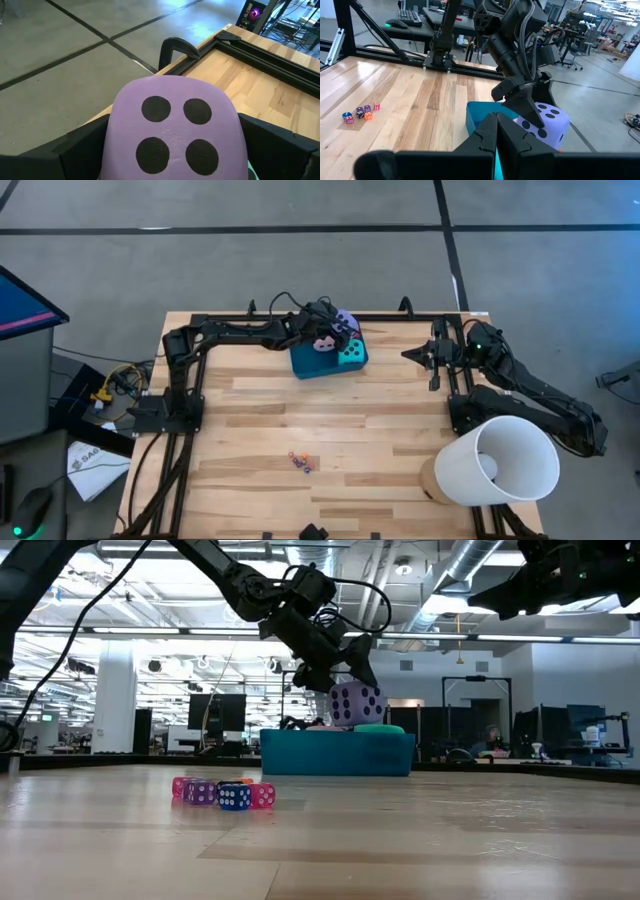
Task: Pick & Place Dice
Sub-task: Put the large purple dice into the blue bin
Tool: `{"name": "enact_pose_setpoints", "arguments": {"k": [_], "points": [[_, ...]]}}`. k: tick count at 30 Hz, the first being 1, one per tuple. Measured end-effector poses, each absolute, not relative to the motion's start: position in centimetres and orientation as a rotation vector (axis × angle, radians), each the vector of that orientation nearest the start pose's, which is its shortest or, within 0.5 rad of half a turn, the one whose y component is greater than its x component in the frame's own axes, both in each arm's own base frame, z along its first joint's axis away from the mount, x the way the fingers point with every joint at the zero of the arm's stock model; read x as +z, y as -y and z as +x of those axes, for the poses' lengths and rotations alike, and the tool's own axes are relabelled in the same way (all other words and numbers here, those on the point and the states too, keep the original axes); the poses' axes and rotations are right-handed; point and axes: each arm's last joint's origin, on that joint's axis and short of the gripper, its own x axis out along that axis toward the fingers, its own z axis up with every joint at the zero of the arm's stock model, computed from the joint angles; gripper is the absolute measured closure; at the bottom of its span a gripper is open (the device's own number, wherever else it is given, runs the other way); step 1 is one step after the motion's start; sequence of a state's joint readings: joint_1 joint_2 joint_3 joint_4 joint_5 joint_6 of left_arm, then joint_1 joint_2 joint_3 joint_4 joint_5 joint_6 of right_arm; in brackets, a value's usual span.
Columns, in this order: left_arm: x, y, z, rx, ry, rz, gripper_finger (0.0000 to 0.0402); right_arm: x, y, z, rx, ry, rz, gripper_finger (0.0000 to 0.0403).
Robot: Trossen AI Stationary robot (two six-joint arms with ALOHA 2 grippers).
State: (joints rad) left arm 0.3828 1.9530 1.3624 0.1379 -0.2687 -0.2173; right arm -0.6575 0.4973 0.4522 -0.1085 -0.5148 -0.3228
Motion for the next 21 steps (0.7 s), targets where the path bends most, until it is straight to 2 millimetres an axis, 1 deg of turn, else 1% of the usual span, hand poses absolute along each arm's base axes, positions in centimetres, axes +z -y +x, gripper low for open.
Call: {"name": "enact_pose_setpoints", "arguments": {"k": [21], "points": [[22.06,-17.08,40.7,0.683,-0.387,-0.232,0.0005,26.41,6.65,10.95,-0.12,-0.15,-0.236,0.0403]]}}
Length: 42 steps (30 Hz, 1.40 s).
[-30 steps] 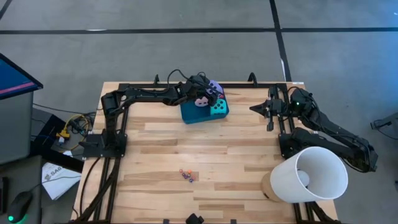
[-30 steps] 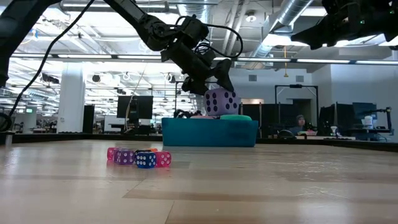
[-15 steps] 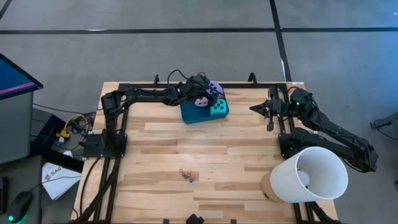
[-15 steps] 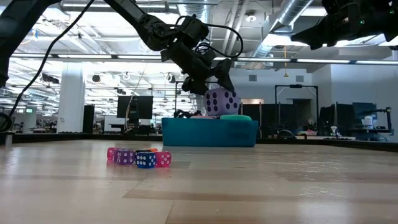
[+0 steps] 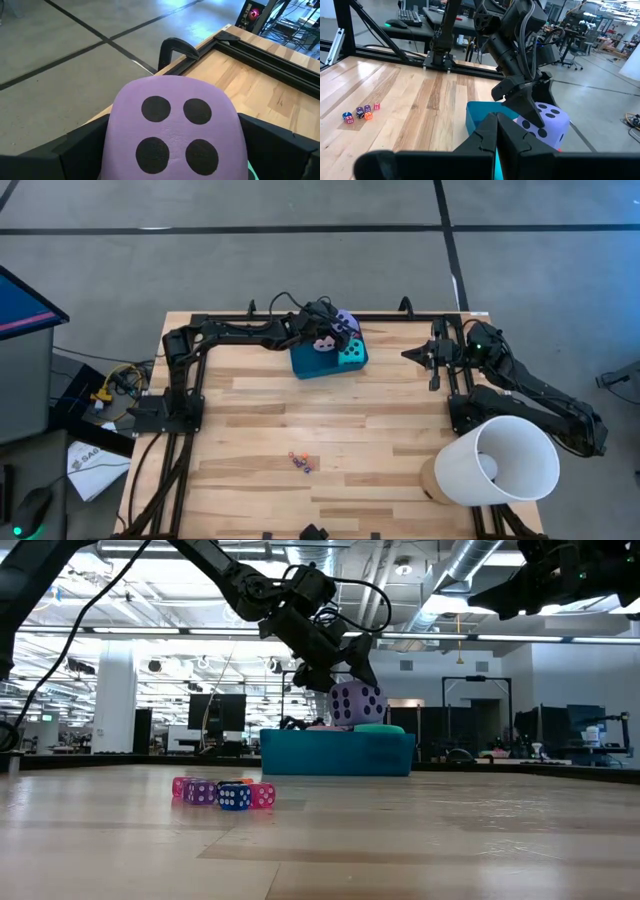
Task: Pick & Place Dice
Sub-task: Put the large purple dice into the blue bin
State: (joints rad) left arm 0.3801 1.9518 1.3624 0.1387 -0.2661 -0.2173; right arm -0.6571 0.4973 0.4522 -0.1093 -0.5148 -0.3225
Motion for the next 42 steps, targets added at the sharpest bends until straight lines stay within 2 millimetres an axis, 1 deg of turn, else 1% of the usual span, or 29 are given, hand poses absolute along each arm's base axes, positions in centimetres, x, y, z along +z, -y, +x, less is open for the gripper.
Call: {"name": "enact_pose_setpoints", "arguments": {"k": [9,12,16,20,25,33,38,42], "points": [[22.1,-17.1,40.7,0.687,-0.387,-0.229,0.0002,26.5,6.8,11.2,-0.121,-0.136,-0.245,0.0403],[22.1,-17.1,40.7,0.687,-0.388,-0.229,0.0002,26.6,7.2,11.9,-0.116,-0.118,-0.232,0.0403],[22.1,-17.1,40.7,0.686,-0.388,-0.229,0.0002,26.1,8.1,13.3,-0.108,-0.131,-0.212,0.0403],[22.1,-17.1,40.7,0.686,-0.388,-0.229,0.0002,25.2,9.5,14.8,-0.117,-0.153,-0.198,0.0403],[22.1,-17.1,40.7,0.685,-0.389,-0.229,0.0002,24.2,11.7,16.4,-0.181,-0.141,-0.154,0.0403],[22.1,-17.0,40.7,0.679,-0.39,-0.229,0.0002,22.9,15.8,18.7,-0.242,-0.242,-0.023,0.0403],[22.1,-17.0,40.7,0.679,-0.389,-0.229,0.0002,22.9,17.7,20.8,-0.231,-0.267,-0.004,0.0403],[22.1,-17.0,40.7,0.679,-0.389,-0.23,0.0002,23.7,18.9,22.2,-0.226,-0.256,-0.011,0.0403]]}}
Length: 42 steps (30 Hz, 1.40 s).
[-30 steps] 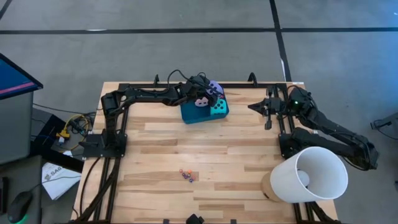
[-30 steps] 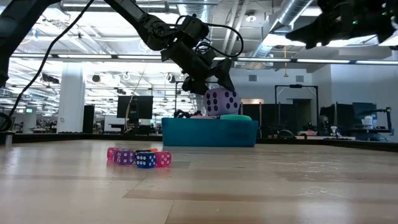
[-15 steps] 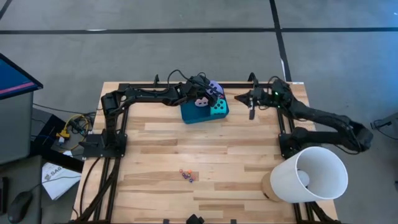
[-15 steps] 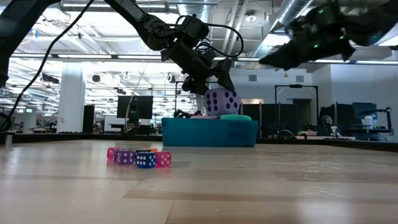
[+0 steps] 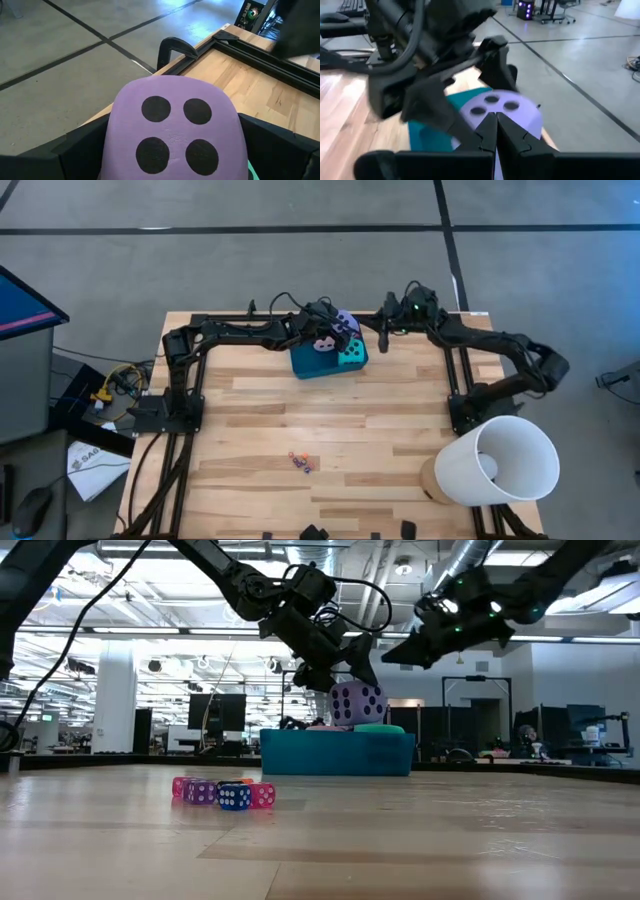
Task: Pick & Place Dice
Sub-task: Put the large purple dice into the blue bin
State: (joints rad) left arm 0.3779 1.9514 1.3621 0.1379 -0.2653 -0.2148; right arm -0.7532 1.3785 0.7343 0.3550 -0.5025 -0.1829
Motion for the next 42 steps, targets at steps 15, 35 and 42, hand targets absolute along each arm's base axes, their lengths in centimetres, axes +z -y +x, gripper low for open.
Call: {"name": "enact_pose_setpoints", "arguments": {"k": [15,35,42], "points": [[22.1,-16.7,40.9,0.676,-0.389,-0.227,0.0002,23.2,21.0,25.9,-0.1,-0.285,0.036,0.0403],[22.4,-16.1,41.3,0.644,-0.367,-0.167,0.0002,22.7,21.1,25.5,-0.102,-0.346,0.063,0.0403],[23.5,-15.8,40.7,0.638,-0.376,-0.15,0.0002,22.6,21.1,25.5,-0.106,-0.355,0.06,0.0403]]}}
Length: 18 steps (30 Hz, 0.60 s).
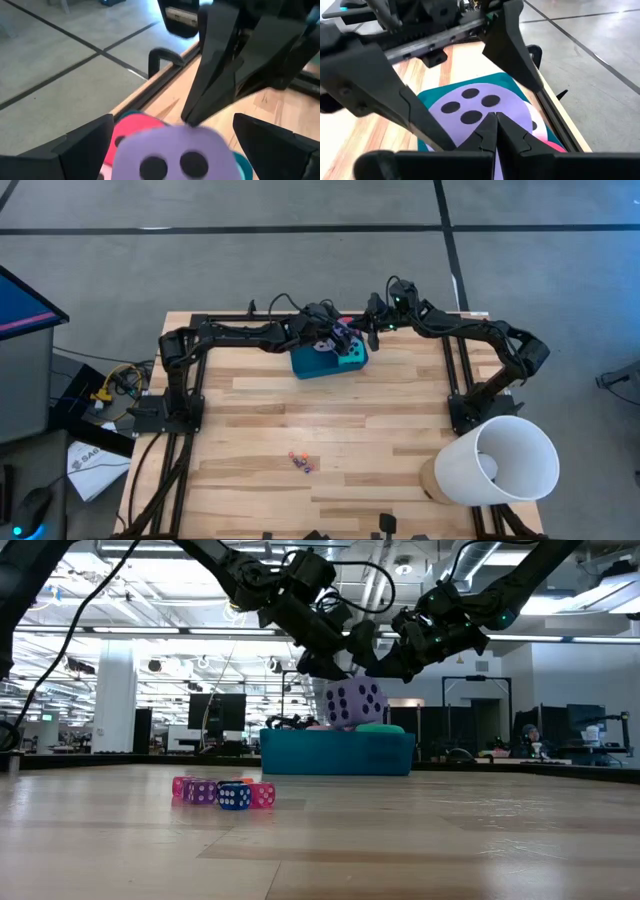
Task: Pick & Place Dice
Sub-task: Put the large purple dice into the blue bin, then put the left small red dice into the blue bin
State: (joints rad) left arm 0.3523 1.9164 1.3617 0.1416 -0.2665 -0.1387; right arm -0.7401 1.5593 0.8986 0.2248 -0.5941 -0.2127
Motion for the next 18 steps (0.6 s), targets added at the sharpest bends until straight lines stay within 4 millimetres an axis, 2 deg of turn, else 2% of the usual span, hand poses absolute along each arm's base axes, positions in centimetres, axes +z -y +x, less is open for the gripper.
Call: {"name": "enact_pose_setpoints", "arguments": {"k": [7,18], "points": [[24.6,-15.7,40.4,0.641,-0.352,-0.149,0.0002,22.8,21.1,25.6,-0.109,-0.337,0.048,0.0403],[24.8,-15.7,40.2,0.642,-0.363,-0.146,0.0003,24.7,20.9,25.4,-0.119,-0.239,0.023,0.0403]]}}
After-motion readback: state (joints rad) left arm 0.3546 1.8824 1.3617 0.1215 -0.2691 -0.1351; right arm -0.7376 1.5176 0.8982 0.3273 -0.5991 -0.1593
